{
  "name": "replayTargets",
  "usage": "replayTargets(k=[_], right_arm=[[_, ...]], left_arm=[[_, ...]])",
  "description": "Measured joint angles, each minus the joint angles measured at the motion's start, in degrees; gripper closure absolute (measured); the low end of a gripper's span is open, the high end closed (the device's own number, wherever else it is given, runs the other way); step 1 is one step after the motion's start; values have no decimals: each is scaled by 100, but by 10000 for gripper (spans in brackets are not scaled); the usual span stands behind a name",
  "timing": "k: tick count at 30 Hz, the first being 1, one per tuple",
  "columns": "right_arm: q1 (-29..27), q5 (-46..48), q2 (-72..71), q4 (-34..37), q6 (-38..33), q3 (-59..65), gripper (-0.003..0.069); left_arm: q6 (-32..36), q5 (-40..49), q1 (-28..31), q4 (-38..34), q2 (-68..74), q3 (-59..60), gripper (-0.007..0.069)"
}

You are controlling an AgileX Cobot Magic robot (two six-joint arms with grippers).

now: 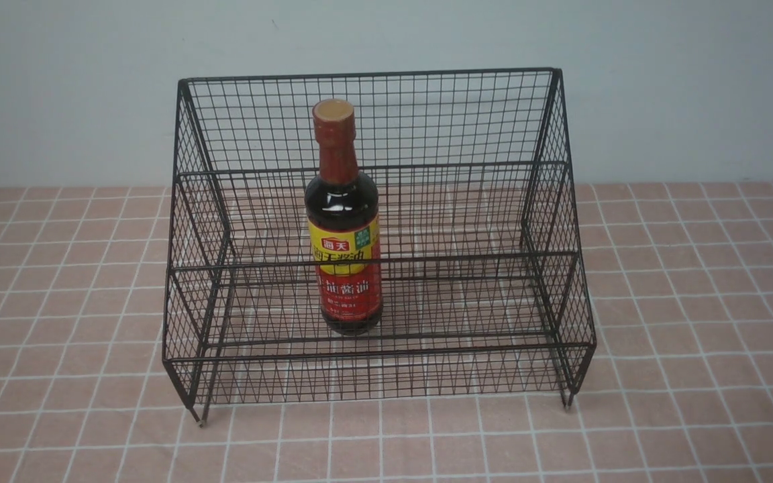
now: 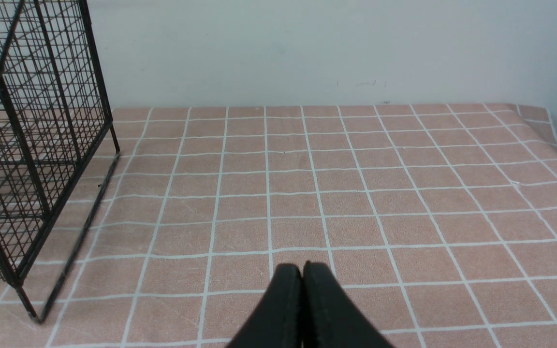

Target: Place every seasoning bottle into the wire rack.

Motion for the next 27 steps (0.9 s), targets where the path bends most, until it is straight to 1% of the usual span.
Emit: replayTargets(k=[5, 6, 9, 13, 27], right_arm=[[0, 0, 0, 0, 0, 0, 673], [0, 0, 0, 0, 0, 0, 673], [0, 0, 0, 0, 0, 0, 673], [0, 0, 0, 0, 0, 0, 673], [0, 0, 0, 0, 0, 0, 673]], left_arm=[[-32, -361, 802, 19, -444, 1172, 631], [-32, -375, 827, 19, -452, 1208, 631], [-35, -401, 1160, -125, -464, 1649, 631], [-35, -212, 1264, -315, -464, 1661, 631], [-35, -117, 1295, -318, -464, 1661, 631]])
